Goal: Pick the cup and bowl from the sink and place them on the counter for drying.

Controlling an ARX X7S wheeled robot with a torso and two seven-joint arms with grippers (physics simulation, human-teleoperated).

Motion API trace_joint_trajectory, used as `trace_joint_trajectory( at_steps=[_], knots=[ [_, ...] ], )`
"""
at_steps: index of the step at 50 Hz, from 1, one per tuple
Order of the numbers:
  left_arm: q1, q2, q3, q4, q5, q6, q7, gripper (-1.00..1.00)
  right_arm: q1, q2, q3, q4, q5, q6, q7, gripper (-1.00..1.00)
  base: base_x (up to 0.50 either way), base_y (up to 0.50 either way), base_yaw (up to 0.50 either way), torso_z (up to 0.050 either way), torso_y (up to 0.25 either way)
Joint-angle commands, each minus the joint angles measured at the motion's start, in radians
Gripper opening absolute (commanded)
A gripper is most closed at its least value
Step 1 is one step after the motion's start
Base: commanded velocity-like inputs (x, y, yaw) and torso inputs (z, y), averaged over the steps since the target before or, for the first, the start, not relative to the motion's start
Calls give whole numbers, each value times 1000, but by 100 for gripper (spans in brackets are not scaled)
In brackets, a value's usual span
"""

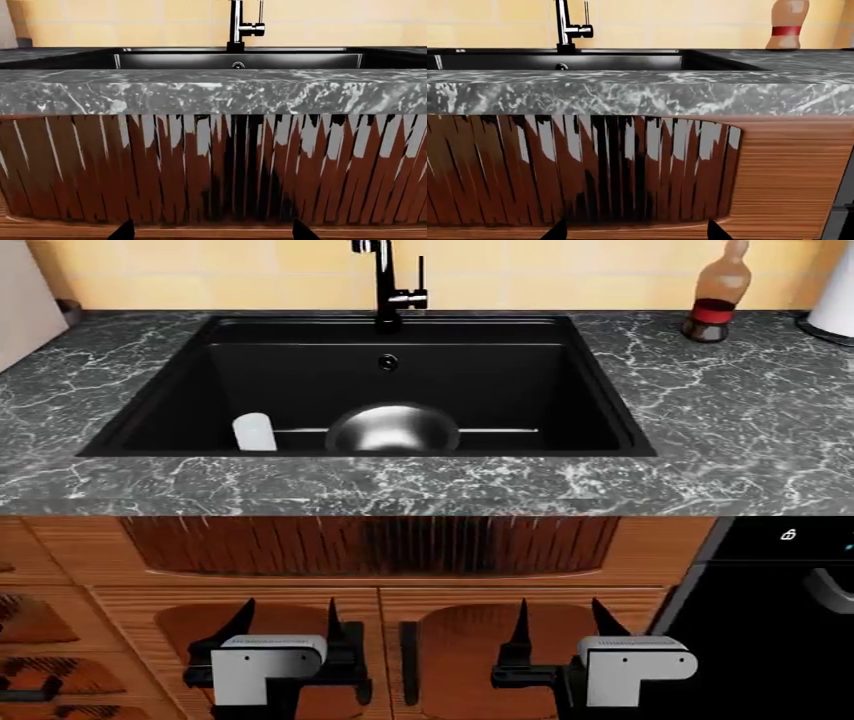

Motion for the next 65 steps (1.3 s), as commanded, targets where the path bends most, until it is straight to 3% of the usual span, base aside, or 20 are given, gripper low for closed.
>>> trace_joint_trajectory(
  at_steps=[1,10,26,27,65],
  knots=[
    [-5,-14,2,-5,-17,-21,-29,100,0,13,-17,2,8,-8,19,100,0,500,0,0,0],
    [-1,-28,30,4,-16,-21,-30,100,-1,24,-31,-7,14,-2,33,100,0,496,0,0,0],
    [-4,-41,39,13,-45,-42,-47,100,3,36,-44,0,37,-9,50,100,0,16,0,0,0],
    [10,-44,31,16,-46,26,-43,100,4,36,-46,1,28,-8,59,100,0,0,0,50,0],
    [-1,-67,74,11,-49,27,-82,100,7,64,-79,2,52,-16,91,100,0,0,0,50,0]
  ],
)
